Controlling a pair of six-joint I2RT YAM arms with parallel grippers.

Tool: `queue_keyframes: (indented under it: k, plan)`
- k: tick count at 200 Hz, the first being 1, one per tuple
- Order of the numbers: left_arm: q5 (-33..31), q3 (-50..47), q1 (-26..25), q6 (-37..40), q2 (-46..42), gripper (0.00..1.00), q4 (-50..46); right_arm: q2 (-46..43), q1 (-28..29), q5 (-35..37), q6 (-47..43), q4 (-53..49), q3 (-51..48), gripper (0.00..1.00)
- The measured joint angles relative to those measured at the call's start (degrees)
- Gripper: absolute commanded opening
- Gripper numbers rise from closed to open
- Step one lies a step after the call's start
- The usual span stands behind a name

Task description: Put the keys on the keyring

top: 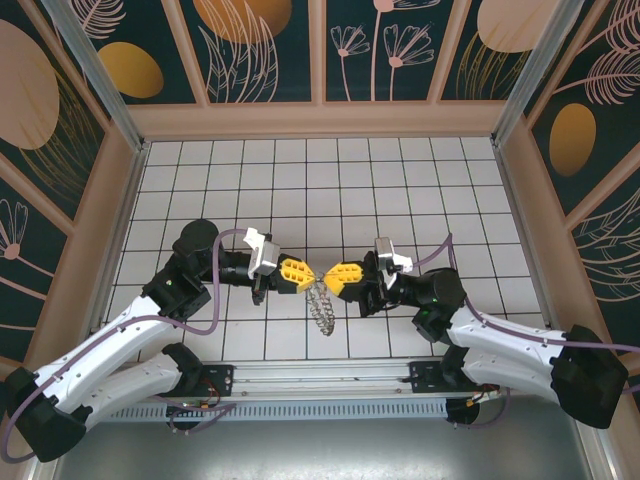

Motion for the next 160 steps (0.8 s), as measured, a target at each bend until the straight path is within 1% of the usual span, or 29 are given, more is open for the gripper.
queue_keyframes:
  k: [91, 160]
  plan:
    - [0.0, 0.2, 0.0, 0.0, 0.0, 0.0, 0.0, 1.3, 0.0, -0.6, 0.4, 1.4, 0.0, 0.0]
    - [-0.5, 0.2, 0.0, 0.0, 0.0, 0.0, -0.9, -0.5, 0.0, -1.9, 0.4, 0.9, 0.2, 0.0]
